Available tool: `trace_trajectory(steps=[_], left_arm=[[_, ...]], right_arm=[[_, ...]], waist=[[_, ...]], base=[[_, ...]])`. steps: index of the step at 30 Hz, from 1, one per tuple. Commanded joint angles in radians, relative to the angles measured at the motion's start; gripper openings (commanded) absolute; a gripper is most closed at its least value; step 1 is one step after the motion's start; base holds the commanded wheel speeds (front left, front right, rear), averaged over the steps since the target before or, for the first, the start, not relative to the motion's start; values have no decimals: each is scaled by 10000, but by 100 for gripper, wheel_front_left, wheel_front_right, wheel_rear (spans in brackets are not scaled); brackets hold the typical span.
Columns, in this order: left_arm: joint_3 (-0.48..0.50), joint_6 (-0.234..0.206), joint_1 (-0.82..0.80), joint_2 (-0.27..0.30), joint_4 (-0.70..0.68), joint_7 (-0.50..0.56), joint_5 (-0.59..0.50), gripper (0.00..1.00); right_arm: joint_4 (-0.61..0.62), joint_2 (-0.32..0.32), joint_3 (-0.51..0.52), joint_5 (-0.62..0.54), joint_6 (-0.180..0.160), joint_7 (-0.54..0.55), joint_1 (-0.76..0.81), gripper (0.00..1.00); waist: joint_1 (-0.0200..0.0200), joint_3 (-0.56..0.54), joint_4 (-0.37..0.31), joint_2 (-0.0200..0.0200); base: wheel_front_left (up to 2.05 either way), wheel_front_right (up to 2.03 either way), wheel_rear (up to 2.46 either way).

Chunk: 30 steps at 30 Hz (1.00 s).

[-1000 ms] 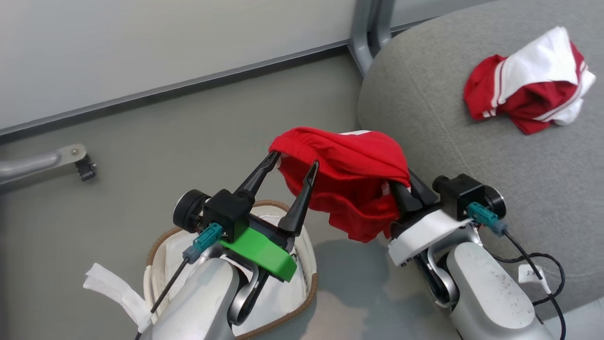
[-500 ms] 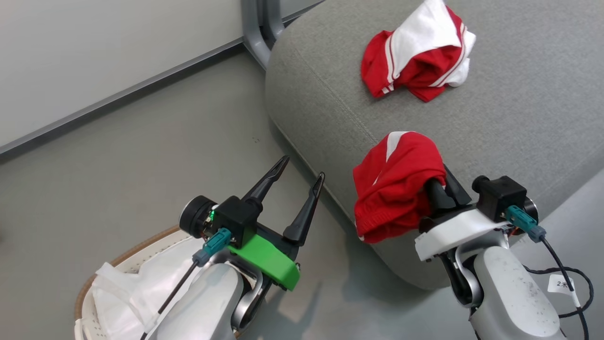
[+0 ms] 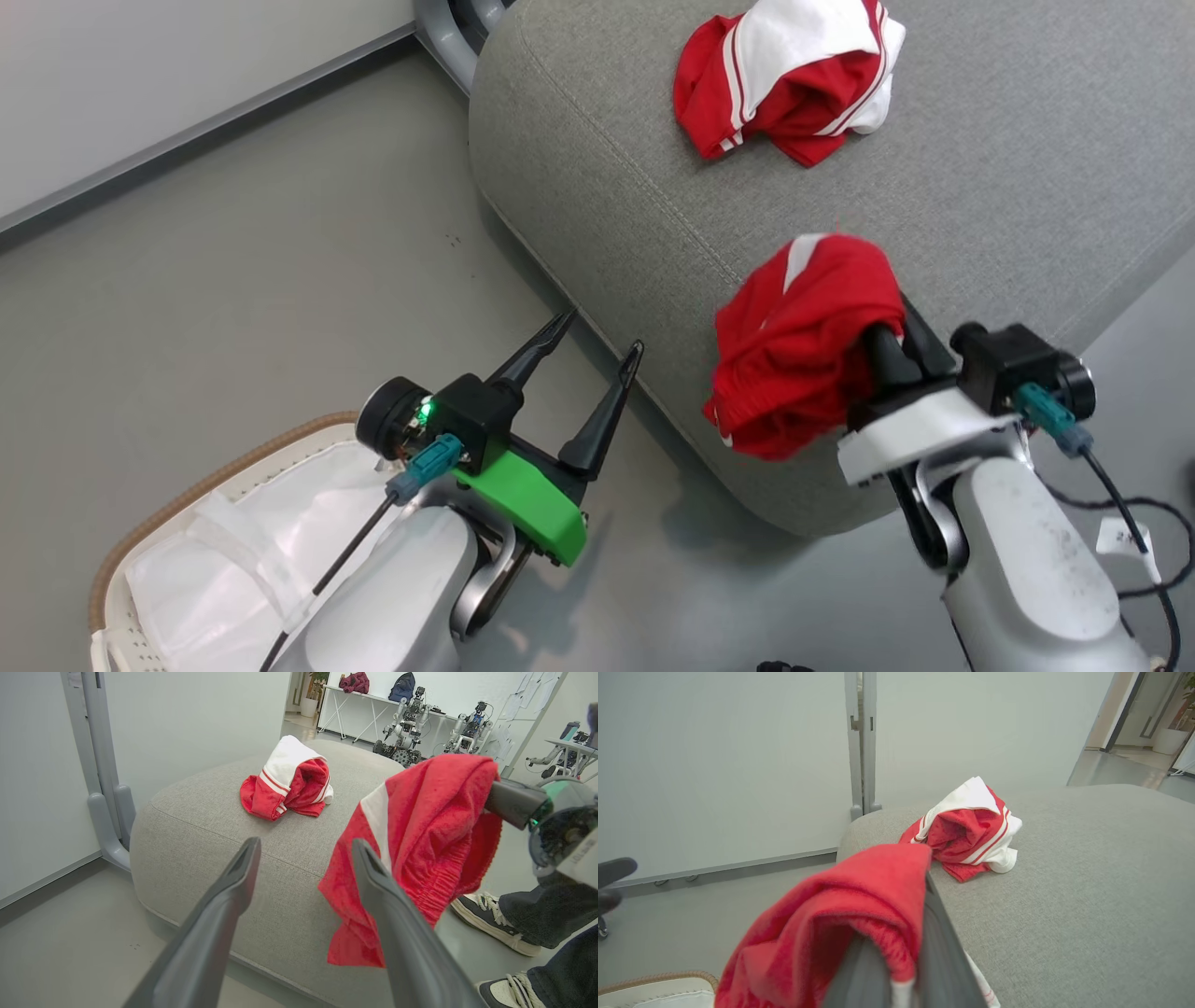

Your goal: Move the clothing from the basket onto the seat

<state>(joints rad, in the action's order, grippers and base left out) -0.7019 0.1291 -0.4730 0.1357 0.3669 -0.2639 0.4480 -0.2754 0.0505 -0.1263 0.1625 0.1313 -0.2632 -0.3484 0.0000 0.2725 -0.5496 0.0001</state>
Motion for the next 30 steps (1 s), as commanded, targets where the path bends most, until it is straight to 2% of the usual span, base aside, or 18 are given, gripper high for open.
trace_trajectory(steps=[1, 10, 15, 20, 24, 30], left_arm=[[69, 23, -14, 159, 96, -6, -15, 100], [658, 23, 46, 576, 129, -6, -385, 100], [607, 23, -232, 589, 113, -6, -500, 100], [416, 23, -495, 629, 133, -6, -481, 100], [412, 23, -689, 653, 148, -6, -466, 100], [520, 23, -749, 630, 91, -6, -499, 100]], right_arm=[[-24, 118, -51, -166, -11, -20, -539, 0], [-562, 1288, -698, -670, -11, -20, -4545, 0], [-1326, 2116, -302, -950, -11, -20, -6373, 0], [-2531, 2925, 690, -1350, -11, -20, -7386, 0], [-3404, 3401, 1673, -1839, -12, -20, -7597, 0], [-4792, 3589, 3396, -2425, -11, -14, -6884, 0]], waist=[[0, 240, 14, -1], [0, 1374, 187, -1], [0, 1933, 885, -1], [0, 2497, 1696, -1], [0, 2896, 2232, -1], [0, 3328, 2790, -1]], base=[[0, 0, 0], [0, 0, 0], [0, 0, 0], [0, 0, 0], [0, 0, 0], [0, 0, 0]])
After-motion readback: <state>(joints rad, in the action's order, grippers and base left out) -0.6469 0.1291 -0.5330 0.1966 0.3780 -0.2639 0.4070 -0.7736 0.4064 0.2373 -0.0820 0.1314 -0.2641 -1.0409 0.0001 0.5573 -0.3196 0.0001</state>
